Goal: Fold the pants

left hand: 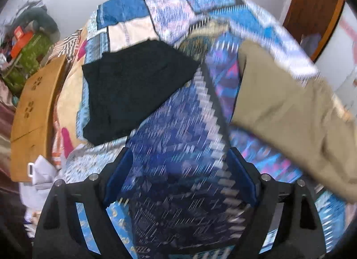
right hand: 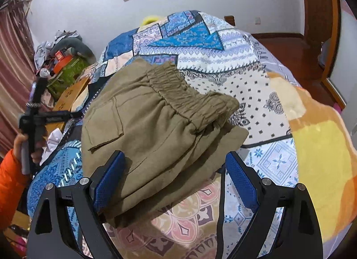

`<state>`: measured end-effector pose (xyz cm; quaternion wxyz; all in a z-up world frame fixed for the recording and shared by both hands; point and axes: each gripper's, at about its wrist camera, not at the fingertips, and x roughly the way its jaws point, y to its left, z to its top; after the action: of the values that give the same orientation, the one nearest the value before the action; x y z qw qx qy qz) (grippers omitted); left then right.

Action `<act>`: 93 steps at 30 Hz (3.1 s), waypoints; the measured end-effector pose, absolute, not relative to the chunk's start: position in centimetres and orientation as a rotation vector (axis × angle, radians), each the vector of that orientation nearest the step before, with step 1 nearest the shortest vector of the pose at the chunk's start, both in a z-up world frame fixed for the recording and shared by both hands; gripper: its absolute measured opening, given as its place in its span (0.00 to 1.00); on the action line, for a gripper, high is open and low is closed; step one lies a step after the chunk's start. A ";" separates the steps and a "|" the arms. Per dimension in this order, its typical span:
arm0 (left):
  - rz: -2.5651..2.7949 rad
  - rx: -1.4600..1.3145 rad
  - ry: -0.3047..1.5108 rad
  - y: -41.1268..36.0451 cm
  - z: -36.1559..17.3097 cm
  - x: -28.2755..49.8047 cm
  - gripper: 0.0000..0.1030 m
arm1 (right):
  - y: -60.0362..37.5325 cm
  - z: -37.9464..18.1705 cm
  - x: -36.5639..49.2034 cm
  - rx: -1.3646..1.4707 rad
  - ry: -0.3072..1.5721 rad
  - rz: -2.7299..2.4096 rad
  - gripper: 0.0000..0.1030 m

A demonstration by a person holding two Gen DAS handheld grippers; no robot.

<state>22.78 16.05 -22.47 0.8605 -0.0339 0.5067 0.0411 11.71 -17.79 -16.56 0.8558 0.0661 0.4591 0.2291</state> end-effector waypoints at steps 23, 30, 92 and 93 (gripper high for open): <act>-0.194 -0.062 1.148 9.1 -24.7 32.1 0.03 | -18.7 -16.5 12.7 0.164 0.980 0.459 0.87; -0.125 -0.141 1.146 12.4 -23.7 26.4 0.03 | -18.0 -16.2 13.5 0.116 0.955 0.467 0.87; -0.044 0.105 1.049 11.7 -21.2 18.3 0.74 | -19.5 -17.2 13.2 0.020 1.076 0.494 0.51; -0.037 0.085 1.048 12.3 -21.2 18.3 0.74 | -19.9 -17.1 13.2 0.031 1.075 0.490 0.51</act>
<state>18.28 12.33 -21.17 0.8647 0.0405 0.5003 -0.0176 13.20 -19.94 -17.08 0.8305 0.0147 0.5066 0.2311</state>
